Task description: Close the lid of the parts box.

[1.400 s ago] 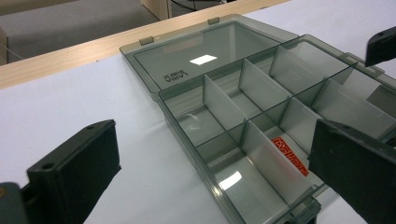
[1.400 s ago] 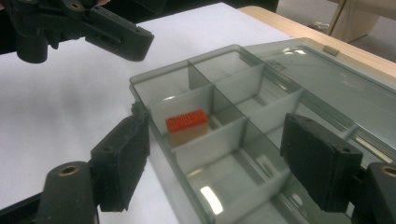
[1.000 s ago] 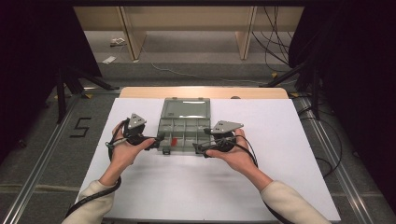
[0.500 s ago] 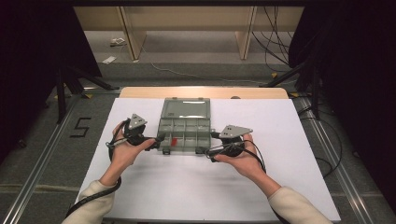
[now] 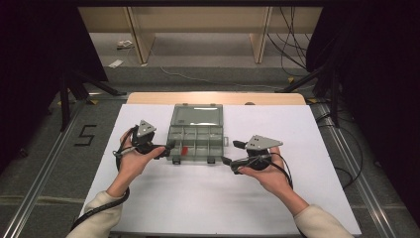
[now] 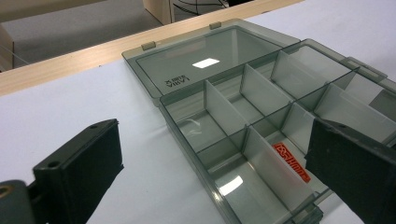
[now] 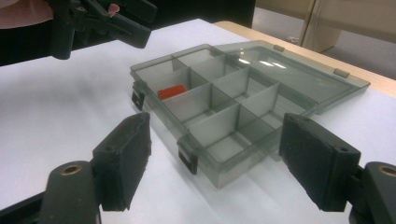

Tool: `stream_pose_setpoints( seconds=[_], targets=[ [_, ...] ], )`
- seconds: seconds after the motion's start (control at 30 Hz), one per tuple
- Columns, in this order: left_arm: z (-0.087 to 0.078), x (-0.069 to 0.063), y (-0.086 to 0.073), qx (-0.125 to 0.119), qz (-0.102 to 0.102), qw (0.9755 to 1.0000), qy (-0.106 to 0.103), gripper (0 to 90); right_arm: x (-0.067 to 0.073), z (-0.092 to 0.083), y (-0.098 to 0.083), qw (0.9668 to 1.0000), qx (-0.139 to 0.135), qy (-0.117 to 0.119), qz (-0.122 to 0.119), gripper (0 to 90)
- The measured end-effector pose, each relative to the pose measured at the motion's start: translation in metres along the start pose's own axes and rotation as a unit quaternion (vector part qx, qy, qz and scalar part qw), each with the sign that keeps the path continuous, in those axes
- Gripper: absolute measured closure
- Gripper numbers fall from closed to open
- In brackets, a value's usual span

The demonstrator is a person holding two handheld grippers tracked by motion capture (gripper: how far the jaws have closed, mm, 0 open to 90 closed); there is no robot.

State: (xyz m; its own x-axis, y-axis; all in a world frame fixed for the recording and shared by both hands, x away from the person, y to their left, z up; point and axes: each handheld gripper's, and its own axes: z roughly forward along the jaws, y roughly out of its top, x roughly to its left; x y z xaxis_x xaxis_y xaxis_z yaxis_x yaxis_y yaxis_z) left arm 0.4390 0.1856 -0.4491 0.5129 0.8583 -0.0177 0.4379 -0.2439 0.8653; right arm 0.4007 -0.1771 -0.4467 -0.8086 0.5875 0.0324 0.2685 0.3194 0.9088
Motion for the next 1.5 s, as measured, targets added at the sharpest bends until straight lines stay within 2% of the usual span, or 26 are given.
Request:
stream_pose_setpoints(
  seconds=[0.17, 0.43, 0.77, 1.0, 1.17, 1.33, 1.5],
  targets=[
    [0.000, 0.000, 0.000, 0.002, 0.001, 1.0000, 0.001, 3.0, -0.002, -0.011, -0.006, 1.0000, -0.004, -0.005, 0.002, 26.3],
    [0.000, 0.001, 0.000, 0.001, -0.002, 1.0000, 0.005, 3.2, -0.006, -0.018, -0.009, 0.9999, -0.004, -0.011, 0.009, 26.5],
    [0.003, 0.000, 0.000, 0.003, -0.002, 1.0000, 0.001, 4.1, -0.007, -0.021, -0.009, 0.9998, -0.007, -0.013, 0.009, 26.7],
    [0.007, 0.003, 0.009, 0.001, -0.004, 1.0000, 0.007, 6.5, -0.005, -0.022, -0.009, 0.9998, -0.005, -0.020, 0.007, 27.0],
    [0.020, 0.012, 0.019, 0.006, -0.014, 0.9998, 0.012, 8.9, -0.006, -0.025, -0.010, 0.9997, -0.005, -0.023, 0.010, 27.0],
    [0.042, 0.023, 0.033, 0.024, -0.023, 0.9992, 0.023, 14.6, -0.008, -0.027, -0.012, 0.9996, -0.007, -0.024, 0.012, 27.0],
    [0.068, 0.038, 0.042, 0.053, -0.035, 0.9972, 0.039, 17.7, -0.008, -0.029, -0.012, 0.9996, -0.006, -0.025, 0.013, 27.1]
  ],
)
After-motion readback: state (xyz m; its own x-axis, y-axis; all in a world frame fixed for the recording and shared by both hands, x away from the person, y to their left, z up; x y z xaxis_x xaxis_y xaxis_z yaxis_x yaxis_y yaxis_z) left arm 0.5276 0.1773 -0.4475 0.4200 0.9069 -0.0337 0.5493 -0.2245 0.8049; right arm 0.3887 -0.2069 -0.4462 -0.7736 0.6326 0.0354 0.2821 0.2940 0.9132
